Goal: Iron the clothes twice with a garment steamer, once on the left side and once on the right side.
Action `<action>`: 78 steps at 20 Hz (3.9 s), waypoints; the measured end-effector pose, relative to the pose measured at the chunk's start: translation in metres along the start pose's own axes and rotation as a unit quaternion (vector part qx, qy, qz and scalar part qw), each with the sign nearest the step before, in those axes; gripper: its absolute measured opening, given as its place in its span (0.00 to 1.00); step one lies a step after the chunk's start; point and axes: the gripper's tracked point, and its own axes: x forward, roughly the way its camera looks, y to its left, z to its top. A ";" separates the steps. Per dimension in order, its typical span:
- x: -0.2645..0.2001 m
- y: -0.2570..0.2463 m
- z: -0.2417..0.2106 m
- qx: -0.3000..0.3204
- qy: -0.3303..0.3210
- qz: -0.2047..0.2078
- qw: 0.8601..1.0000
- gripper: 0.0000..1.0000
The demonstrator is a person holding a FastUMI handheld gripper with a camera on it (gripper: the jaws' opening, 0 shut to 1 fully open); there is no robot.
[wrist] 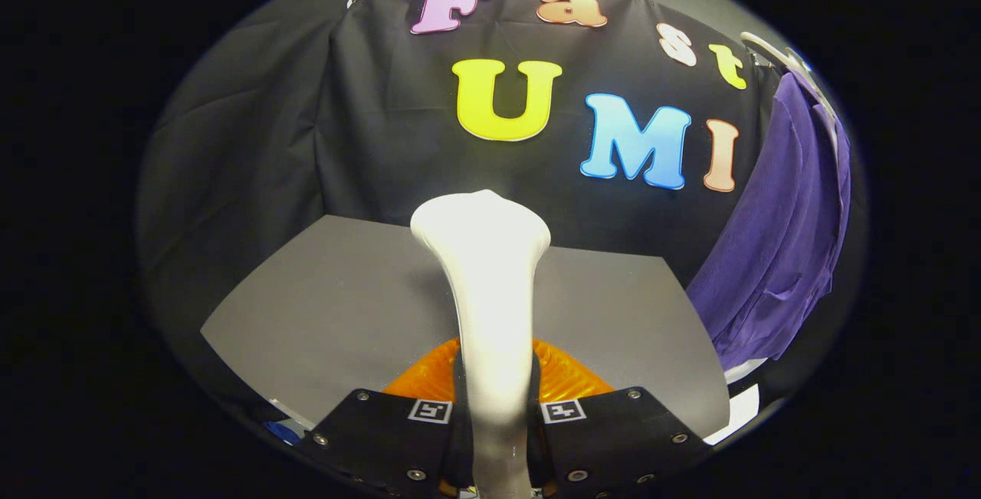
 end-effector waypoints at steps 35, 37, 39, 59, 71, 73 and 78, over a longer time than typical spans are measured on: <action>-0.281 -0.245 0.075 0.017 -0.292 -0.113 0.950 0.27; -0.281 -0.268 0.082 0.027 -0.298 -0.125 0.946 0.27; -0.277 -0.289 0.086 0.032 -0.294 -0.142 0.945 0.27; -0.140 -0.409 0.118 0.073 -0.276 -0.233 0.930 0.27; -0.087 -0.443 0.087 0.100 -0.246 -0.241 0.933 0.27; -0.083 -0.444 0.075 0.104 -0.239 -0.243 0.934 0.27; -0.074 -0.428 0.045 0.091 -0.215 -0.235 0.944 0.27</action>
